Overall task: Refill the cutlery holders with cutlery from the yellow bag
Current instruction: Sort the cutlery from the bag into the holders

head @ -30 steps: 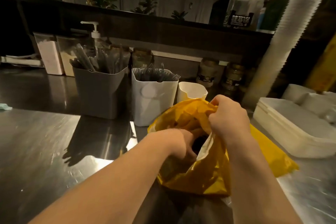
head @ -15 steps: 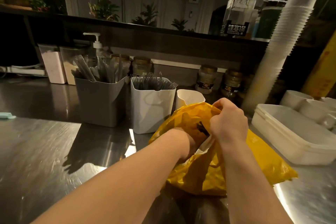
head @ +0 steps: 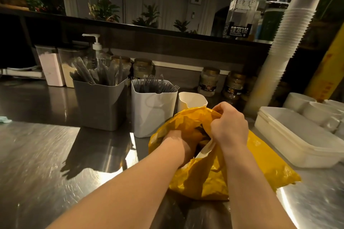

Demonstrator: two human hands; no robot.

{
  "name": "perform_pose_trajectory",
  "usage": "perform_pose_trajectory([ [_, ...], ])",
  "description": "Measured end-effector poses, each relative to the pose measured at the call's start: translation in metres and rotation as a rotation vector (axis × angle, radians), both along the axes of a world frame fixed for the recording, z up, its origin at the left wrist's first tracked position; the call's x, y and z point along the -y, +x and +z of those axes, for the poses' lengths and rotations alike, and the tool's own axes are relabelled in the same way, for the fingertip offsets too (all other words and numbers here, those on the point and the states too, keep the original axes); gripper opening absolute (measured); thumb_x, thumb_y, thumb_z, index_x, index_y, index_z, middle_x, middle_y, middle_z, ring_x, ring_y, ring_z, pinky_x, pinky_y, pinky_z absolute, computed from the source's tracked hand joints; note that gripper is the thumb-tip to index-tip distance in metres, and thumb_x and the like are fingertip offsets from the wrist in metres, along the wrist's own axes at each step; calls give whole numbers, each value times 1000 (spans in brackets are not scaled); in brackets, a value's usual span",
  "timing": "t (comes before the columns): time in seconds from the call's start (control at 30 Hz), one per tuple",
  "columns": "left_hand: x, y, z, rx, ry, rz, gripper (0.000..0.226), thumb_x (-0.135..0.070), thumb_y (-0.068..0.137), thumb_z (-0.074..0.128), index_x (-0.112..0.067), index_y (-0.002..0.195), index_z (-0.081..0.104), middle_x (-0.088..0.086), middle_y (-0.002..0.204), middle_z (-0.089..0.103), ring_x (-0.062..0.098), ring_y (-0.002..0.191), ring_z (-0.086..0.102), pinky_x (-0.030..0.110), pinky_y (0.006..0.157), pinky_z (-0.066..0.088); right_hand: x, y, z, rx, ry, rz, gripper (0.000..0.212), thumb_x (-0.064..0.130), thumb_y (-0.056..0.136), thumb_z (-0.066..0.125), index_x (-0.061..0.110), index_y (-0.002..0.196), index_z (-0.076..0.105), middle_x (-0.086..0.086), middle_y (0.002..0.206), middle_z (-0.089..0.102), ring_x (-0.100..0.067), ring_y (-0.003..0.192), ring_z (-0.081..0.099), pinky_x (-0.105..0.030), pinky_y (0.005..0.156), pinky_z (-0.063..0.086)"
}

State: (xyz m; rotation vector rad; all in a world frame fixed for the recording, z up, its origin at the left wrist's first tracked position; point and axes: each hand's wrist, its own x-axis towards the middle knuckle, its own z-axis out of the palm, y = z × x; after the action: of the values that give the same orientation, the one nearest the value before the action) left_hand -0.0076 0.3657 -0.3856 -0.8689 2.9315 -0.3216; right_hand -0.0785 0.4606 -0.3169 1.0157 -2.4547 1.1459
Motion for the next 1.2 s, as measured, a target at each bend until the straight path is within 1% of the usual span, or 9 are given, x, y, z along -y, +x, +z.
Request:
perform_pose_trajectory([
  [0.1,-13,24,22,182,-26,4,32,-23,106,44,-13,135,53,10,128,57,31,120,55,41,100,45,0,0,0,-6,-3,4,33,0,89,62,21,114,65,1,97,65,-16,83,52,-30,67,48],
  [0.3,-26,55,42,-64,-203,-32,27,-23,105,48,-14,129,56,10,124,62,29,117,55,43,106,40,-1,2,1,-9,11,11,35,0,90,63,20,118,64,-4,106,68,-16,85,51,-32,72,50],
  [0.53,-29,80,41,-197,-174,-37,29,-28,102,54,-16,128,50,6,110,64,23,90,57,42,87,50,0,4,1,-13,77,21,38,1,90,63,21,123,62,-4,109,68,-16,86,50,-30,71,47],
  [0.73,-18,112,49,-140,-186,42,29,-26,99,62,-18,124,49,4,107,66,26,97,64,44,93,50,4,5,-2,-44,185,69,44,9,91,66,22,132,58,-2,117,66,-23,101,60,-34,79,54],
  [0.83,-14,127,50,-124,-170,110,20,-24,101,56,-19,121,52,3,108,67,27,101,63,46,98,42,1,15,3,-228,34,177,41,35,92,68,18,129,61,-4,126,60,-21,116,51,-36,92,50],
  [0.93,-9,138,51,-101,-47,175,14,-23,100,56,-24,114,57,0,105,67,26,100,63,47,105,39,-9,49,20,-372,-221,534,42,53,91,60,15,107,68,0,109,65,-11,103,55,-25,81,50],
  [1.0,-6,143,55,-122,-14,179,13,-27,99,57,-25,112,57,-1,100,66,24,93,63,44,100,42,-12,71,23,-292,-23,768,45,58,85,63,20,107,65,7,104,64,-6,97,58,-20,77,52],
  [1.1,-3,150,55,-214,-79,165,11,-29,98,60,-27,108,59,-4,91,63,21,84,61,40,90,44,2,85,9,-233,575,746,81,58,77,73,26,145,42,7,141,51,-12,131,47,-26,106,46],
  [1.2,-4,151,55,-267,-119,157,8,-30,97,62,-30,105,59,-5,81,57,18,74,56,38,84,42,17,87,-10,-279,688,658,75,41,89,71,25,151,32,2,143,49,-16,127,50,-26,103,46],
])
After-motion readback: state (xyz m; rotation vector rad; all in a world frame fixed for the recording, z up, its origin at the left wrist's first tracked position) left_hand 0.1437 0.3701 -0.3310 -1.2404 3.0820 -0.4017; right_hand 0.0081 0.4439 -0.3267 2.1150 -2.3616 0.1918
